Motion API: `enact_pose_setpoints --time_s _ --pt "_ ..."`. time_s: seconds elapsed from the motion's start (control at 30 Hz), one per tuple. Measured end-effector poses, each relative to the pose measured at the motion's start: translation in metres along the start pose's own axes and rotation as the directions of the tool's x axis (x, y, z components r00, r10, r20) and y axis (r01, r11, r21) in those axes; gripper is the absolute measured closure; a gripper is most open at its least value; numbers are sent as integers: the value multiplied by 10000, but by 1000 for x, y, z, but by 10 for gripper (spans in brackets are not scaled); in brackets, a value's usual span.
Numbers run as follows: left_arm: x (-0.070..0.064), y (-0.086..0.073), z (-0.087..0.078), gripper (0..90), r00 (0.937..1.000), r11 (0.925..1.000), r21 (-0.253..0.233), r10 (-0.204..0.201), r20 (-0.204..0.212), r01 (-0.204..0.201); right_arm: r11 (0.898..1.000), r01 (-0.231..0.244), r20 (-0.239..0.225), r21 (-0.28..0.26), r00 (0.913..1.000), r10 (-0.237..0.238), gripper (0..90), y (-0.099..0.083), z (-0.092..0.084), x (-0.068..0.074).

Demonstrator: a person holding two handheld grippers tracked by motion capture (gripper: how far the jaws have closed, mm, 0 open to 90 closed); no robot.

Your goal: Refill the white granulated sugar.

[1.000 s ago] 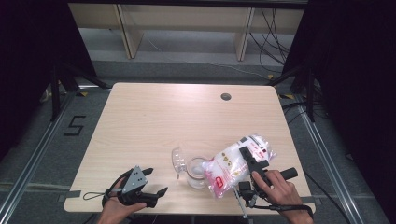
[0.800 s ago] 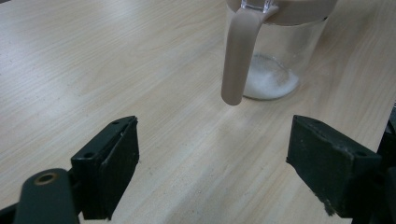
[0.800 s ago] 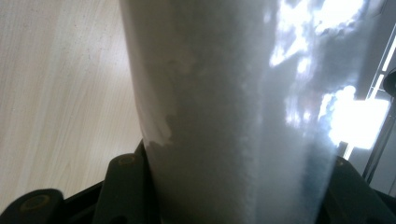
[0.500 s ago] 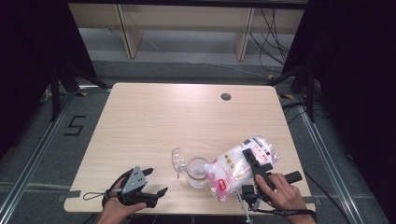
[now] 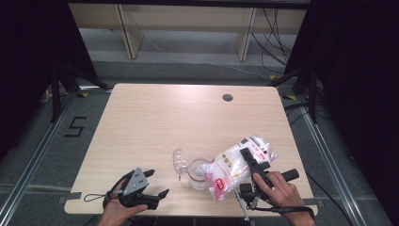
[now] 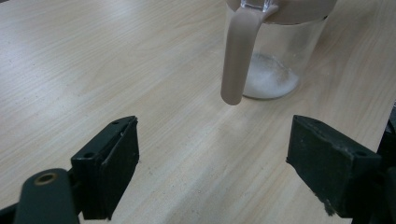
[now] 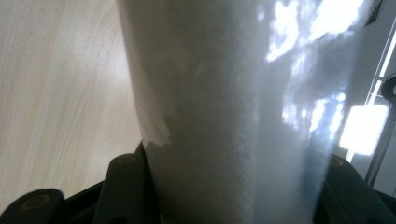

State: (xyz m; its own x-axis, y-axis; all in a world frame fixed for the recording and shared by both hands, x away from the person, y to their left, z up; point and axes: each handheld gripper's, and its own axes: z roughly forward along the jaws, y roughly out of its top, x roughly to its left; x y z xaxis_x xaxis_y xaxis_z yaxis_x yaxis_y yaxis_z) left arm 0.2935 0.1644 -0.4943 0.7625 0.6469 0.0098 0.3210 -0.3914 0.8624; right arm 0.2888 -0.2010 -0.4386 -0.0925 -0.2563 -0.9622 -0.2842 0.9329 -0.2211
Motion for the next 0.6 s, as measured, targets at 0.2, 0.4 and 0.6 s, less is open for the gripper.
enact_pose_setpoints --time_s 0.2,0.4,0.6 --pt "0 0 -1 163 9999 10000 -6 45 -103 -45 9993 -295 13 226 9996 295 512 -7 -5 5" --pt "0 -1 1 164 9996 9997 -19 -259 -72 259 9994 -22 -36 357 10000 24 512 -9 -12 3" --pt "2 0 -1 163 9999 10000 -6 60 -108 -60 9993 -144 -3 337 9999 144 513 -5 -14 1"
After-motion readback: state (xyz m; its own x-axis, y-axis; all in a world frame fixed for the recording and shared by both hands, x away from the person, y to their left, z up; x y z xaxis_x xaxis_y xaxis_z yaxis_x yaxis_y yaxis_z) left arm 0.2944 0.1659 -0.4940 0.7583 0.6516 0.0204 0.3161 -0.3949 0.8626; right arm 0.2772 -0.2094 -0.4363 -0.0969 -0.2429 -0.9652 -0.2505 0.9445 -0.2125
